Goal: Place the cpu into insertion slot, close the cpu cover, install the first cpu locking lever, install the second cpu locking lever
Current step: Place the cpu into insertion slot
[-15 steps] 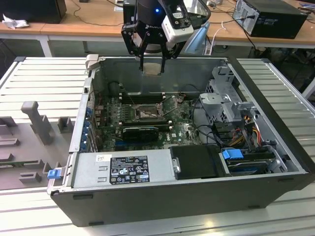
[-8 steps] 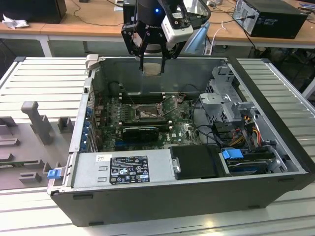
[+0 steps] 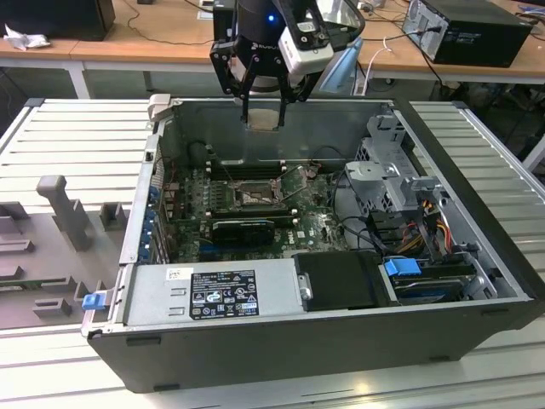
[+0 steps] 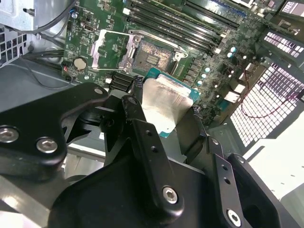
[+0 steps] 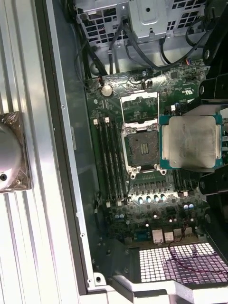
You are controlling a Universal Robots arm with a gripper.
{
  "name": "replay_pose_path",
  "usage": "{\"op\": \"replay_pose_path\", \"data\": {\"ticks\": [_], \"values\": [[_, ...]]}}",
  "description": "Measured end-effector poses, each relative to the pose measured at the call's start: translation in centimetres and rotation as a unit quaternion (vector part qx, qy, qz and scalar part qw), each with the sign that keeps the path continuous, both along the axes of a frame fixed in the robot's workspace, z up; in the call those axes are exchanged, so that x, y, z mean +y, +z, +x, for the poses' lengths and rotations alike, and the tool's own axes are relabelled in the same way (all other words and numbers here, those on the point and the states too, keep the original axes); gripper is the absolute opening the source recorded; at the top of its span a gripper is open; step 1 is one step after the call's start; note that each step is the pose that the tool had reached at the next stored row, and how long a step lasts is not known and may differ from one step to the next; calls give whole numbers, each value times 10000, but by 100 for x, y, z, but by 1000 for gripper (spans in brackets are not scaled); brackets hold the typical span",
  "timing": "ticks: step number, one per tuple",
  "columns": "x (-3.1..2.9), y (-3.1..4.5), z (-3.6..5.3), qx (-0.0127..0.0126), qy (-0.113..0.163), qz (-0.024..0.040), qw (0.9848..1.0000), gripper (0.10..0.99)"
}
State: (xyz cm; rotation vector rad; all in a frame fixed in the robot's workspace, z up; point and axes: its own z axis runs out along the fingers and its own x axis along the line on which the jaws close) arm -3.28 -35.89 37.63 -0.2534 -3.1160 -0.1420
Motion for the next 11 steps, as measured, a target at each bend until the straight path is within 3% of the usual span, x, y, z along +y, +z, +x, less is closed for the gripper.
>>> {"op": "replay_pose_path", "data": {"ticks": [11], "values": [[0,0,0,0,-91,0,10000,529]]}}
